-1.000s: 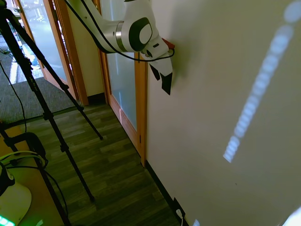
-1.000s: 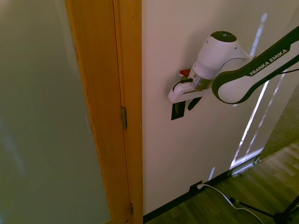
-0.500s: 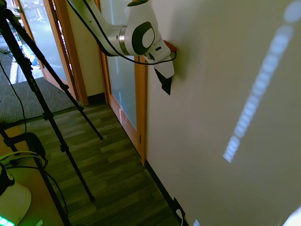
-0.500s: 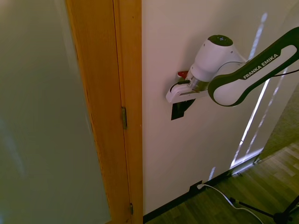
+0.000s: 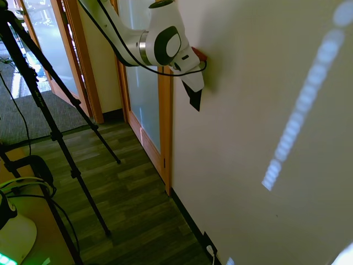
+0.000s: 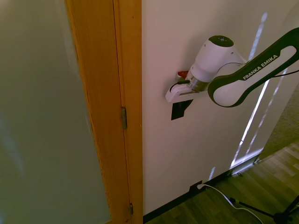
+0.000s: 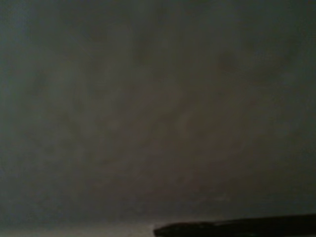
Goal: Turn on the light
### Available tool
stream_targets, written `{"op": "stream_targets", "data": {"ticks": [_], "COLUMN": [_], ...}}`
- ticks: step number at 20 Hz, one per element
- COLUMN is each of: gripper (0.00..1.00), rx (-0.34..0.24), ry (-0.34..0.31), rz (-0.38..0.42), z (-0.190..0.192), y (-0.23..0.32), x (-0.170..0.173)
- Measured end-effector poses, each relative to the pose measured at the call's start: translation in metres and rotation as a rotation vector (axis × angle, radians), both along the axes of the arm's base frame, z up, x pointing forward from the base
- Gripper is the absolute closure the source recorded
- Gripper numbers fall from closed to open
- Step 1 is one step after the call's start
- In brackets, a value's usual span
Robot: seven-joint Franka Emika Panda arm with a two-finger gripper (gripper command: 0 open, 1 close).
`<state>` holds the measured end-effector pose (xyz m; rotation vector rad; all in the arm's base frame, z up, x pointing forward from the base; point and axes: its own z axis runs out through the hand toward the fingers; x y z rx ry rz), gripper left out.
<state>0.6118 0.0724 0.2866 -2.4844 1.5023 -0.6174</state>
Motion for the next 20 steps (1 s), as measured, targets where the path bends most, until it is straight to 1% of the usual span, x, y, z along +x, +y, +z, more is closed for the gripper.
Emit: {"op": "stream_targets", "data": {"ticks": [2, 5, 8, 11, 12, 14, 16, 18, 20], "gripper": [1.00, 1.00, 1.00, 1.00, 0.00, 0.00, 0.00, 0.00, 0.00], "rx": [0.018, 0.030, 0.029, 0.030, 0.029, 0.039, 0.065, 0.097, 0.112], "ry": [-0.048, -0.114, -0.163, -0.214, -0.227, -0.243, -0.252, -0.265, -0.267], "rz": [-0.006, -0.006, -0.004, -0.010, -0.009, -0.003, 0.003, 0.018, 0.031], "z": [-0.003, -0.006, -0.006, 0.005, 0.009, 0.017, 0.023, 0.022, 0.014], "y": [-0.002, -0.003, -0.003, -0.002, -0.002, 0.000, 0.000, -0.003, -0.011], "x": [-0.007, -0.017, -0.025, -0.033, -0.035, -0.038, -0.044, -0.056, -0.071]}}
